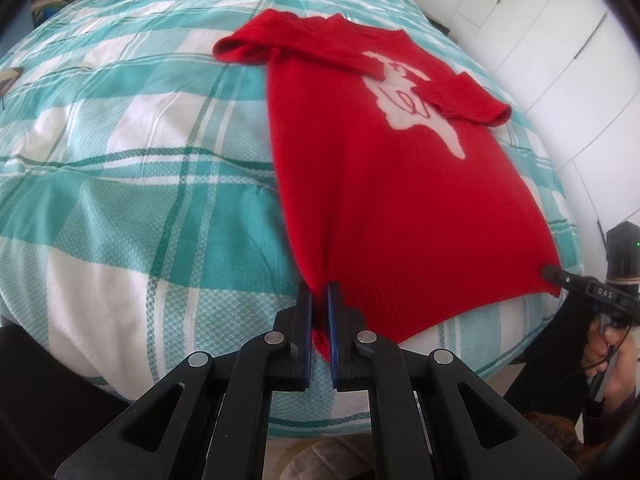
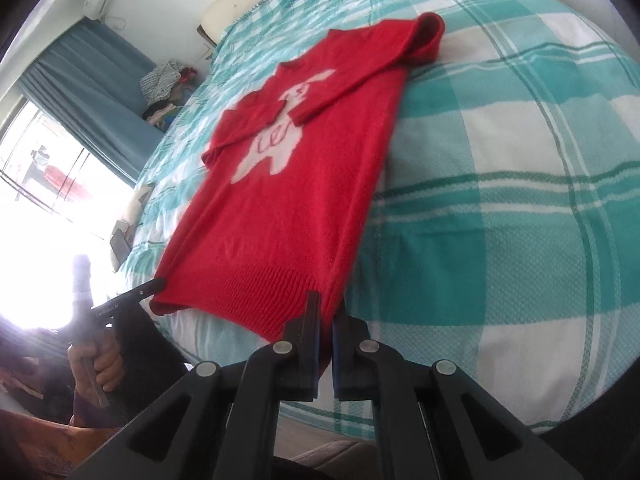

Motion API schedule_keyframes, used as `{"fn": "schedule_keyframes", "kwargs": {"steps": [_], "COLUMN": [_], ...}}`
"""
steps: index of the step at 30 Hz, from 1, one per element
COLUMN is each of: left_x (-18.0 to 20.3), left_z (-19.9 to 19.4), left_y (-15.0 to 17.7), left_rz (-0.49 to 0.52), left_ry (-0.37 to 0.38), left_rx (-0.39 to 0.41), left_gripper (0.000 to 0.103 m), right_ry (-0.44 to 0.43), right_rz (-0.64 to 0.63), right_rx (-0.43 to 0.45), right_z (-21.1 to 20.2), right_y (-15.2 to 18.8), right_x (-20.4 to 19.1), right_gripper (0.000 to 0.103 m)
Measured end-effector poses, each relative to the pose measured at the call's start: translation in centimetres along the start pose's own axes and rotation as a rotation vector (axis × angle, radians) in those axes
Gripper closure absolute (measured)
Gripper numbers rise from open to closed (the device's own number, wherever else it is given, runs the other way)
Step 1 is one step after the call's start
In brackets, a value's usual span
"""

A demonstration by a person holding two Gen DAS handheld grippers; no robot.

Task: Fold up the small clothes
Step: 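Grasp the sweater hem with both grippers and pull it straight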

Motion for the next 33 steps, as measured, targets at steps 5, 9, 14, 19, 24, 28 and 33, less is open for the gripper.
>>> {"fn": "schedule_keyframes", "kwargs": {"steps": [5,9,14,19,24,28,33], "left_x": [-0.2,-0.3,1.1,1.9,0.5,0.1,0.4], "left_z": [-1.1,-1.5,0.1,1.6,-0.1,1.2,1.5], "left_y": [-0.5,0.0,0.9,1.2,1.4,1.9,2.1], "left_rz": [-0.031,-0.063,-0.024,-0.002,0.046,0.079,0.138], "left_ry": [0.036,0.081,0.076,0.042,-0.084,-0.152,-0.218], "left_rx": [0.050,0.062,0.025,-0.011,0.013,0.007,0.025], "left_gripper": [0.086,0.051,0.053,0.101,0.101,0.101,0.101], "right_ry": [0.005,0.000,-0.009,-0.002,0.078,0.124,0.123], "right_rz": [0.043,0.058,0.056,0.042,0.016,0.007,0.027], "right_rx": [-0.004,0.018,0.019,0.028,0.034,-0.005,-0.011], "right_z": [0.8,0.0,-0.2,-0.1,-1.1,0.9,2.5], "right_y": [0.2,-0.3,-0.2,-0.1,0.1,1.2,1.7], "right_x": [1.0,1.6,1.6,1.3,1.5,2.1,2.7], "right_gripper": [0.099,0.099,0.099,0.099,0.099,0.099,0.099]}}
Point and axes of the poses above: each gripper's, at about its wrist camera, not at the fingertips, and z roughly the way its jaws point, x to its right, y to its underside, the point moved 10 cm from there along z, roughly the way its jaws point, and after that the axes turned 9 degrees about y, right-handed, at the moved point
